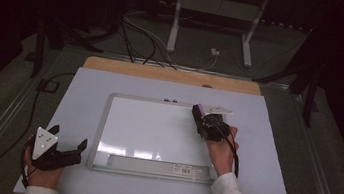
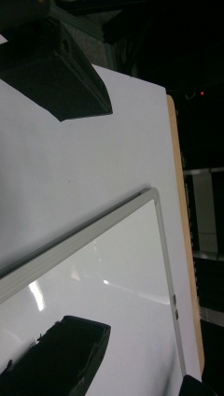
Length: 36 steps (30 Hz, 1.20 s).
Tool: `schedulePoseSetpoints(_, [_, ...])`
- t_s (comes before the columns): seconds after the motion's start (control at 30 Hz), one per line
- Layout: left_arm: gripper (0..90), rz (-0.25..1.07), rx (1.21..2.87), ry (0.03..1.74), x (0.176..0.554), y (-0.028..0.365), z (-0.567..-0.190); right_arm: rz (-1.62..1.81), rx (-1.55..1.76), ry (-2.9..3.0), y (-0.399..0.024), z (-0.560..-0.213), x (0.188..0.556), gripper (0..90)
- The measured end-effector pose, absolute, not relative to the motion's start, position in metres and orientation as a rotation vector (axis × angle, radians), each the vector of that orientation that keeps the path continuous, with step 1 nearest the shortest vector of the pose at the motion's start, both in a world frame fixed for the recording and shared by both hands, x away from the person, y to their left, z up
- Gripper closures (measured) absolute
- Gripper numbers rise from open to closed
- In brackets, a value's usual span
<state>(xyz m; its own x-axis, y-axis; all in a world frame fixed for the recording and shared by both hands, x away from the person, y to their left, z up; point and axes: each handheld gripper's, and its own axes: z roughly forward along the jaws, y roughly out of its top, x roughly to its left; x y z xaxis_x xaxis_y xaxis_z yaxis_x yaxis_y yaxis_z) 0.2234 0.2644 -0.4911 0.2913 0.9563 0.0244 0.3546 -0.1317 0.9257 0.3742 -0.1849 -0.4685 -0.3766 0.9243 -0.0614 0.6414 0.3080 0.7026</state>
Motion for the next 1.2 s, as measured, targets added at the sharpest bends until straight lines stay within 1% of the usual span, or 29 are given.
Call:
schedulePoseSetpoints(0.83, [0.6,0.839,1.667,1.214,0.224,0.264,-0.492,0.864,1.53,2.021,-0.204,-0.468,0.385,63.1])
schedulePoseSetpoints(1.2, [0.6,0.84,1.664,1.215,0.224,0.264,-0.492,0.873,1.613,1.94,-0.219,-0.466,0.39,63.2])
